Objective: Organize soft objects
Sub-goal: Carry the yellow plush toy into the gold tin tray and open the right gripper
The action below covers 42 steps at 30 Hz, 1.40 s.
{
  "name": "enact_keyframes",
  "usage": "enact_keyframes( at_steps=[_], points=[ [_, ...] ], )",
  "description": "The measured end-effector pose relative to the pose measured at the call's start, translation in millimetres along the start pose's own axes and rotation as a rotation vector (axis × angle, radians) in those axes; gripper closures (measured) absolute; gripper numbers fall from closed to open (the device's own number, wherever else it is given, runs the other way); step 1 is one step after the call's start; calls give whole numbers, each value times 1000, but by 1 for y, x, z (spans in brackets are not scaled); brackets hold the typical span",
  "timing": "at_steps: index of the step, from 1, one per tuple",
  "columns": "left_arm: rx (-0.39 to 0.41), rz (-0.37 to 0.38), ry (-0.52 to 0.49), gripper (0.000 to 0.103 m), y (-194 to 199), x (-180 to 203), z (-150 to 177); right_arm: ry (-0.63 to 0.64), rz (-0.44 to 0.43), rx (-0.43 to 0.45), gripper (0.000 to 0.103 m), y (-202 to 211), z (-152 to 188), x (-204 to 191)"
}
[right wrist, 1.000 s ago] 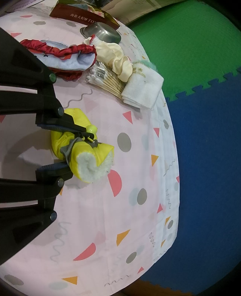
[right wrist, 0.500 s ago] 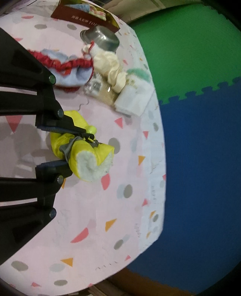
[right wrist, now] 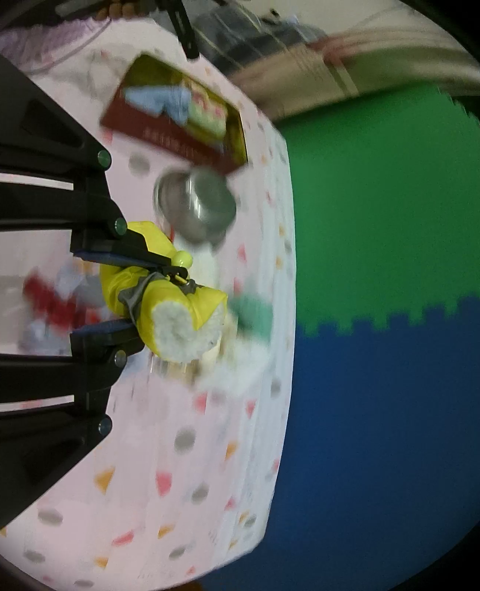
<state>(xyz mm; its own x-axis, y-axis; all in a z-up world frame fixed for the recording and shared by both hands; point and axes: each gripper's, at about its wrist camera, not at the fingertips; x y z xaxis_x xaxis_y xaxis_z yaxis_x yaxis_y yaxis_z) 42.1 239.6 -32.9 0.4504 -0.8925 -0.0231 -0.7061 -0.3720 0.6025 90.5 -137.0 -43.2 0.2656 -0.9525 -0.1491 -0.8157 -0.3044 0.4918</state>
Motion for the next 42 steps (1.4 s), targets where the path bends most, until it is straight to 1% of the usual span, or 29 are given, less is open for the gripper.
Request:
enact_keyframes(
  at_steps=[3,7,9,14,18,23,27,33,39,41,42],
  points=[
    [9,-36,12,30,0,-11,-3,30,-76,-8,78,-10,-4,-40],
    [7,-38,40,30,0,-21,-6,68,-159,-24,78,-25,-7,-88],
    [9,-42,45,30,0,-26,-7,98,-193,-34,78,-35,-7,-115],
    [5,-55,71,30,-1,-41,-10,144,-241,-56,78,-55,-5,-160],
    [8,-85,106,29,0,-54,-13,148,-254,-66,78,-72,-3,-179],
    [-8,-77,148,28,-3,-62,-13,142,-258,-86,78,-96,-3,-201],
    [-13,-64,145,28,-4,-59,-13,154,-256,-90,76,-115,-3,-216],
    [-24,-51,133,28,-6,-54,-11,158,-261,-126,75,-140,1,-231],
    [-29,-45,125,28,-8,-48,-10,194,-244,-117,64,-140,0,-234],
    [-25,-37,120,28,-6,-45,-10,202,-230,-109,47,-139,-1,-233],
    [-23,-36,118,28,-6,-44,-10,204,-222,-100,46,-137,-2,-232]
  ],
)
Point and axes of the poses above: each gripper's, at about its wrist camera, not at the fingertips, and y roughly against the way its jaws point, x to its right, z to its underside, and after that the axes turned 13 degrees about x, right-handed
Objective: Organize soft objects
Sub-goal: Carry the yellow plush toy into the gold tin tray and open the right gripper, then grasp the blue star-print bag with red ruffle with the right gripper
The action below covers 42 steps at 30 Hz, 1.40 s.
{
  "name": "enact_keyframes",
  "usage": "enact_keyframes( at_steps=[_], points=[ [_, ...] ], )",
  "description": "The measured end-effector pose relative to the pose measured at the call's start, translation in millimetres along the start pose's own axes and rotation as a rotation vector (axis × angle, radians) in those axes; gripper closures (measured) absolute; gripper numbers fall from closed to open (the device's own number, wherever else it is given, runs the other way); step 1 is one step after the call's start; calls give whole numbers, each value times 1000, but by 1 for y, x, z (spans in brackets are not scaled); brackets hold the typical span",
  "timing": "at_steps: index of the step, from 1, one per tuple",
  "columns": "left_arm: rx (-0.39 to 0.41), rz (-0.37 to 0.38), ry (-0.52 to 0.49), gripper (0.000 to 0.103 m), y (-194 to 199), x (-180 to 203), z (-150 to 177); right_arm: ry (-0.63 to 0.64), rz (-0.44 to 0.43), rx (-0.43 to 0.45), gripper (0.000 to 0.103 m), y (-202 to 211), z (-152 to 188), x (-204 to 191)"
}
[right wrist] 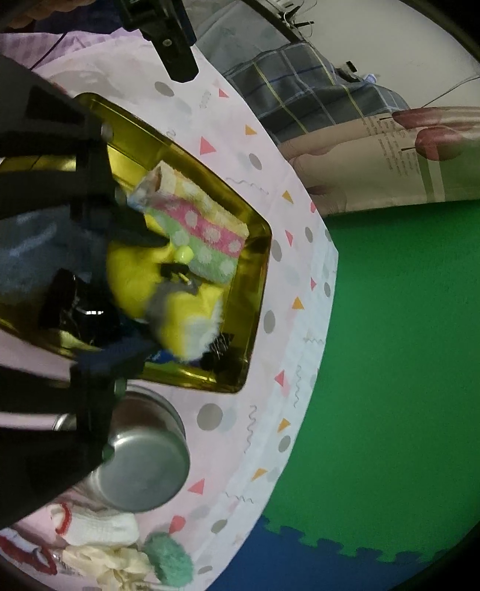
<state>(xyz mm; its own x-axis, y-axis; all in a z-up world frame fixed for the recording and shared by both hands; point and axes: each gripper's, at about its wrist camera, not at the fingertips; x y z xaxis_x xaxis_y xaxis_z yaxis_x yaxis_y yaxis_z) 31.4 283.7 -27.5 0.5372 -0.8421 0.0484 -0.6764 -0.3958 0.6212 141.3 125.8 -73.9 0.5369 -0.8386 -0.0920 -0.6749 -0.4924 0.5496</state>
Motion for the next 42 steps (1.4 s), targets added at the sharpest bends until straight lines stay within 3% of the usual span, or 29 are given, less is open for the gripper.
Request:
enact_keyframes(
  at_steps=[7,13,20,27,30,36,42],
  points=[
    [11,18,-28,28,5,10,1,-10,-9,24,44,23,-6,8],
    [0,44,-63,28,7,26,6,-14,31,19,44,64,13,33],
    [5,96,-126,27,15,53,15,-34,183,-12,44,115,54,95],
    [-4,144,-189,26,21,79,27,-162,363,-32,42,158,88,177],
    [-7,165,-217,26,23,90,34,-201,422,-44,41,164,98,201],
    [5,197,-281,25,27,107,45,-259,429,-73,40,152,115,217],
    [25,218,-327,24,29,119,53,-197,446,-106,40,125,125,215]
  ],
)
Point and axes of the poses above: each gripper's, at about its wrist camera, not at the fingertips, and y roughly against the way its jaws point, x to its right, z to its underside, and after that the axes turned 13 degrees about x, right-handed
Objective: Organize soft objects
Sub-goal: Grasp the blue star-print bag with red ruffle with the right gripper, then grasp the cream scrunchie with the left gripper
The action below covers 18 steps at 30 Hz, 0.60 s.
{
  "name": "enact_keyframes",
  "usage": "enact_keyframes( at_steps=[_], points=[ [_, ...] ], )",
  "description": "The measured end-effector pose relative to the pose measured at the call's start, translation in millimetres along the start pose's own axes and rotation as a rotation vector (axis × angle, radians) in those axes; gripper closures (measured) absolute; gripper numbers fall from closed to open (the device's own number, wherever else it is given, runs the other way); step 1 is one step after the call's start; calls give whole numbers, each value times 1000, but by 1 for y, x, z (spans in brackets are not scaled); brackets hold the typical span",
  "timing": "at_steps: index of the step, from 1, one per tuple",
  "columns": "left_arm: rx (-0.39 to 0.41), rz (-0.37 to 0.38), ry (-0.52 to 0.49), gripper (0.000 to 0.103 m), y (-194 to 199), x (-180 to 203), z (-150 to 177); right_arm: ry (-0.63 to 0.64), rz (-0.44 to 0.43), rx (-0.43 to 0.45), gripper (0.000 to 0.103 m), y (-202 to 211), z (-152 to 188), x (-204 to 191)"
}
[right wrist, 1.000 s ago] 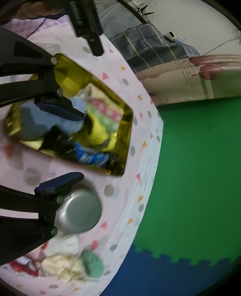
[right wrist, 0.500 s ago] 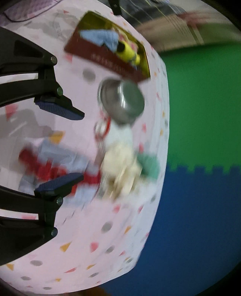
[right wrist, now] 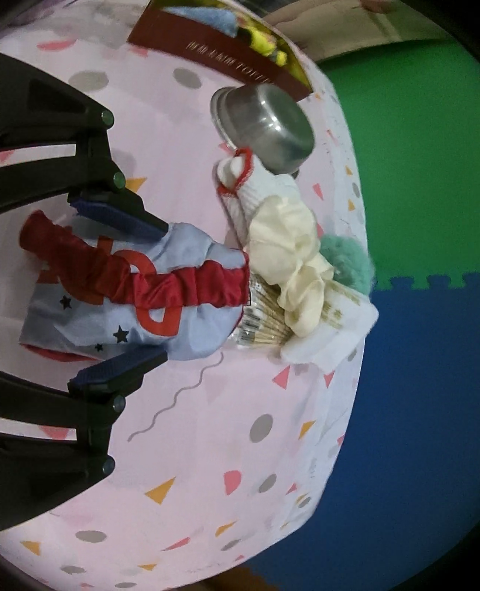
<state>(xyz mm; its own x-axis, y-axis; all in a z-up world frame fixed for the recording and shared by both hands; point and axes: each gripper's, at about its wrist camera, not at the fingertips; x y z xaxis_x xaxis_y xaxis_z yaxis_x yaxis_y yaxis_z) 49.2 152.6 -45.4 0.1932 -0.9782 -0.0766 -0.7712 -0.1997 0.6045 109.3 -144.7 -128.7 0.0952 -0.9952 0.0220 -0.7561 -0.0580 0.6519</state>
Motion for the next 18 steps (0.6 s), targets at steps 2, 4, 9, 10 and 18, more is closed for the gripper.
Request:
enact_keyframes(
  at_steps=[2,4,9,10,18],
  points=[
    [-5,25,0,24,0,5,1,21,2,8,40,-2,0,-3],
    [-9,42,-4,24,0,11,2,24,-1,5,40,-3,0,-2],
    [-7,67,-62,23,3,34,4,59,-2,10,43,1,3,3],
    [-9,73,-69,23,3,38,4,62,-3,14,51,2,4,4],
    [-7,187,-123,23,8,85,1,54,25,43,71,12,7,30]
  ],
)
Point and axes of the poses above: each gripper's, at about its wrist camera, not at the fingertips, and y roughly against the way its jaws point, x to its right, z to its underside, and after that the axes turned 13 degrees about x, right-handed
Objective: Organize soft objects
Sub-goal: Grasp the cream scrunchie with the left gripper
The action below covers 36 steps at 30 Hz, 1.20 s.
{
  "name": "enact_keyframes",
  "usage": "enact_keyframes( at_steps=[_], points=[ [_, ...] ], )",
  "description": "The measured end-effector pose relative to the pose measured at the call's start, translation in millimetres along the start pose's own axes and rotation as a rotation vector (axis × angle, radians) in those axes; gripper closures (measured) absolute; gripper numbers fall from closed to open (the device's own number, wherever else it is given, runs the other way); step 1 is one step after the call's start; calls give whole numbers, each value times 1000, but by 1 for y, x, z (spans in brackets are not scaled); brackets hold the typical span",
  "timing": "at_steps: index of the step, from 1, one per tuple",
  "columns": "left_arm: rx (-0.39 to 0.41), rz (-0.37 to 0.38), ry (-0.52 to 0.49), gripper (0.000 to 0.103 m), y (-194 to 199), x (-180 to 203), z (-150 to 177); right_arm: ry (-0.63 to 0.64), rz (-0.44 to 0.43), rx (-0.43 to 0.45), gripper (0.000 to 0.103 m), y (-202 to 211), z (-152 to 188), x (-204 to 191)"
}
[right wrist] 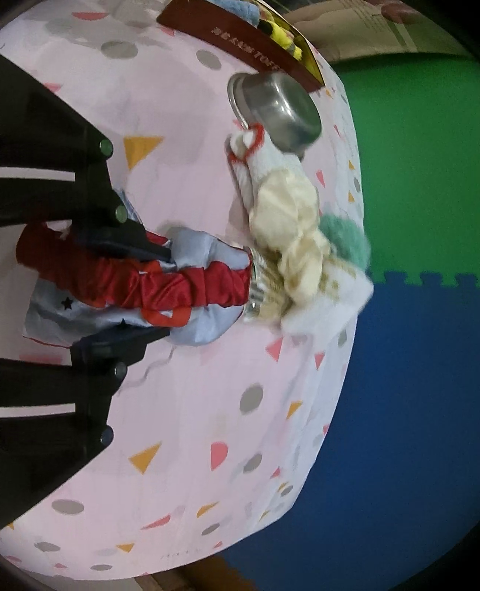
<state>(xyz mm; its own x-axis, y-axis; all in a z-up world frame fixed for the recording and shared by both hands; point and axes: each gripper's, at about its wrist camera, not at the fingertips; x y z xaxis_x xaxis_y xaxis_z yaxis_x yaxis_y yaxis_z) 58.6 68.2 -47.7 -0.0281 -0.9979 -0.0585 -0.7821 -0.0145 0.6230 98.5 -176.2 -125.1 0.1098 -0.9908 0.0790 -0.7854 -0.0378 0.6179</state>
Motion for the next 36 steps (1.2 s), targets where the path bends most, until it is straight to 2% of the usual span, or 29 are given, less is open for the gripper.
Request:
enact_keyframes(
  at_steps=[7,14,23,36],
  points=[
    [23,74,-76,23,-11,42,-10,-34,48,17,73,4,8,49],
    [4,169,-71,23,-34,74,-28,-67,77,34,73,5,19,87],
    [-45,260,-92,23,-76,113,-45,-129,25,33,70,2,23,99],
    [-79,238,-163,24,-133,161,-66,-134,22,31,70,0,24,100]
  ],
)
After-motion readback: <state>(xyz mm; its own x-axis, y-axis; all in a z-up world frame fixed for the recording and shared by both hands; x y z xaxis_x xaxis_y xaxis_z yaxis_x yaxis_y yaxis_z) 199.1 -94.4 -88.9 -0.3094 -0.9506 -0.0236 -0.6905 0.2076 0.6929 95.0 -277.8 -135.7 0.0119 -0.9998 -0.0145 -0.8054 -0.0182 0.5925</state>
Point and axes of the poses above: each gripper's, at about its wrist camera, not at the fingertips, and y roughly against the way its jaws point, x to its right, z to its underside, and after that the axes turned 13 degrees about x, right-handed
